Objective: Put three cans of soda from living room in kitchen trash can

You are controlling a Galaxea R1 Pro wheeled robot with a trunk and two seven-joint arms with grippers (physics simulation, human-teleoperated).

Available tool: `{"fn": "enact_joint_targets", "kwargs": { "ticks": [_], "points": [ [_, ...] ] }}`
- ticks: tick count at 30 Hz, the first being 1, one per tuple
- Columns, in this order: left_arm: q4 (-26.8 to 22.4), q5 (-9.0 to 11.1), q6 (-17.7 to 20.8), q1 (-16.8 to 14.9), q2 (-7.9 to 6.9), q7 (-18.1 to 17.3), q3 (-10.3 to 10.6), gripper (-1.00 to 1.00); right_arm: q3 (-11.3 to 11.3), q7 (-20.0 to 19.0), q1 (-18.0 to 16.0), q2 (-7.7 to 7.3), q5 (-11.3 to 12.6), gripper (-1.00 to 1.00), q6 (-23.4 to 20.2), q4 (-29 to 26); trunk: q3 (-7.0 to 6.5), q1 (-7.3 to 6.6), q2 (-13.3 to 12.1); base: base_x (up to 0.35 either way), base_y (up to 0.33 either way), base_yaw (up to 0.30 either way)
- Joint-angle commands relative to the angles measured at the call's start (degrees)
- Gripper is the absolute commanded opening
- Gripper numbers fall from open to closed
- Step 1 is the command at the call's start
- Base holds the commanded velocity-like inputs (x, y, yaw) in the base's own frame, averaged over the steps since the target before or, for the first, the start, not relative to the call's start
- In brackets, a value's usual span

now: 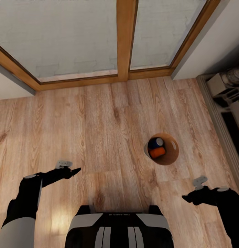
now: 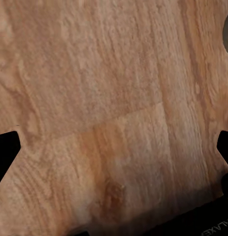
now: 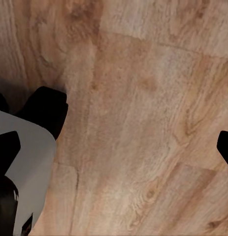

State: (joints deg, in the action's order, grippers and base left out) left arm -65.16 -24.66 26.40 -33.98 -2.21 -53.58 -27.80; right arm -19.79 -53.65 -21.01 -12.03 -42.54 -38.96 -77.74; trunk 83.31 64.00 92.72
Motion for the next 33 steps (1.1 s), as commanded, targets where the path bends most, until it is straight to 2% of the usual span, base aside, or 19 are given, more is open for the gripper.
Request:
{"fn": "enact_joint_targets", "kwargs": {
  "ticks": [1, 6, 10, 13, 18, 20, 22, 23, 25, 30, 33],
  "points": [
    [0.3, 0.0, -0.6, 0.6, 0.08, 1.2, 0.0, 1.0, -0.8, 0.8, 0.7, 0.63, 0.0, 1.0, 1.5, 0.0, -0.19, -0.22, -0.4, 0.0, 0.0, 0.0],
    [1.3, 0.2, -3.3, 4.6, 0.24, 8.7, 0.0, 1.0, -4.7, 3.7, 3.2, 3.11, 0.1, 1.0, 8.1, 1.3, -1.09, -1.32, -2.4, 0.0, 0.0, 0.0],
    [2.8, 0.3, -5.4, 7.0, 0.19, 12.4, -0.1, 1.0, -6.1, 4.9, 4.0, 4.38, 0.1, 1.0, 11.9, 3.0, -1.8, -2.2, -4.0, 0.0, 0.0, 0.0],
    [6.0, 0.3, -7.0, 8.6, 0.01, 15.2, -0.2, 1.0, -6.8, 7.1, 5.0, 5.16, 0.1, 1.0, 15.3, 5.4, -2.34, -2.86, -5.2, 0.0, 0.0, 0.0],
    [14.8, 0.4, -8.7, 9.8, -0.64, 18.8, -0.4, 1.0, -8.3, 13.1, 6.9, 5.76, 0.2, 1.0, 21.5, 11.6, -3.24, -3.96, -7.2, 0.0, 0.0, 0.0],
    [20.7, 0.4, -11.1, 10.2, -2.72, 23.1, -0.5, 1.0, -10.1, 16.8, 7.5, 5.87, 0.3, 1.0, 27.1, 17.4, -3.6, -4.4, -8.0, 0.0, 0.0, 0.0],
    [23.8, 0.4, -12.5, 10.3, -3.8, 25.6, -0.5, 1.0, -11.5, 17.7, 7.7, 5.87, 0.2, 1.0, 29.7, 20.5, -3.96, -4.84, -8.8, 0.0, 0.0, 0.0],
    [27.7, 0.5, -14.4, 10.3, -4.55, 27.6, -0.5, 1.0, -13.1, 18.4, 7.7, 5.87, 0.2, 1.0, 31.8, 23.5, -4.14, -5.06, -9.2, 0.0, 0.0, 0.0],
    [32.3, 0.5, -17.0, 10.4, -5.11, 29.0, -0.5, 1.0, -14.5, 18.8, 7.8, 5.83, 0.2, 1.0, 33.5, 26.5, -4.5, -5.5, -10.0, 0.0, 0.0, 0.0],
    [43.5, 0.6, -24.5, 10.4, -7.39, 32.9, -0.6, 1.0, -16.5, 20.0, 8.0, 5.59, 0.2, 1.0, 37.6, 33.4, -5.39, -6.59, -12.0, 0.0, 0.0, 0.0],
    [48.1, 0.6, -28.6, 10.4, -8.61, 36.5, -0.5, 1.0, -17.0, 23.7, 8.1, 5.38, 0.2, 1.0, 41.0, 39.1, -5.93, -7.25, -13.2, 0.0, 0.0, 0.0]
  ]
}}
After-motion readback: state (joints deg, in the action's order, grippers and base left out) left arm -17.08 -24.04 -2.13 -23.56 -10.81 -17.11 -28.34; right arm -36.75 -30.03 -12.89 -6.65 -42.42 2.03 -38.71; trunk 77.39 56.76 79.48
